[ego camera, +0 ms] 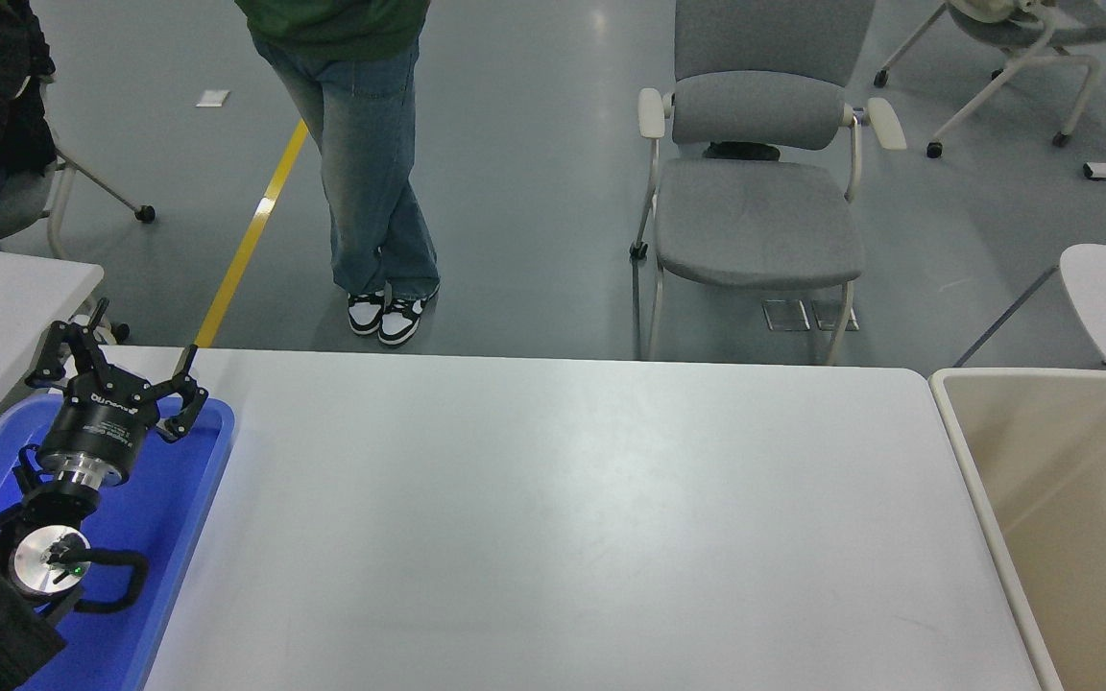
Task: Clean the table surface
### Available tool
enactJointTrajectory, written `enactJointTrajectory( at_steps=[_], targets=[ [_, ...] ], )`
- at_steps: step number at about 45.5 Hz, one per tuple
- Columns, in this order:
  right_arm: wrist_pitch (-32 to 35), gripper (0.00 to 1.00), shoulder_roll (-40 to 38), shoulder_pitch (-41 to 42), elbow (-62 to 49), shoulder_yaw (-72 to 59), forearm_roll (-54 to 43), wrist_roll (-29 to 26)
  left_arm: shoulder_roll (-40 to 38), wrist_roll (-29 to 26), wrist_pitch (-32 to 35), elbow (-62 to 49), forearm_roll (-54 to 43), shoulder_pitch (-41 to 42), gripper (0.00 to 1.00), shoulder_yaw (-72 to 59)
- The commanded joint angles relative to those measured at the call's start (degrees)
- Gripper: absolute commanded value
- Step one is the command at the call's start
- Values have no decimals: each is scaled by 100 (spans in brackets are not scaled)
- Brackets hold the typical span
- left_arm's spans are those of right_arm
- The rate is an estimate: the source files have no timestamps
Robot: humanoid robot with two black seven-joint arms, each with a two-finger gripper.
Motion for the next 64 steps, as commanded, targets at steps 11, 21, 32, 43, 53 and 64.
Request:
enactJointTrajectory(
  at_steps=[11, 21, 32, 43, 53, 64],
  targets=[
    [53, 100, -363, -434, 2679, 1626, 7, 32, -3, 0, 0, 0, 0, 0, 100, 0],
    [36, 100, 524, -618, 2864, 2022, 15, 41, -3, 0, 0, 0, 0, 0, 100, 0],
    [45, 100, 1816, -953, 2811, 2875, 7, 155, -3, 0, 0, 0, 0, 0, 100, 0],
    [53, 100, 2608, -970, 2565, 3148, 7, 348, -3, 0, 0, 0, 0, 0, 100, 0],
    [53, 100, 2811, -1058, 2557, 3060, -2, 542, -3, 0, 0, 0, 0, 0, 100, 0],
    [53, 100, 2819, -1067, 2548, 2981, -90, 542, -3, 0, 0, 0, 0, 0, 100, 0]
  ],
)
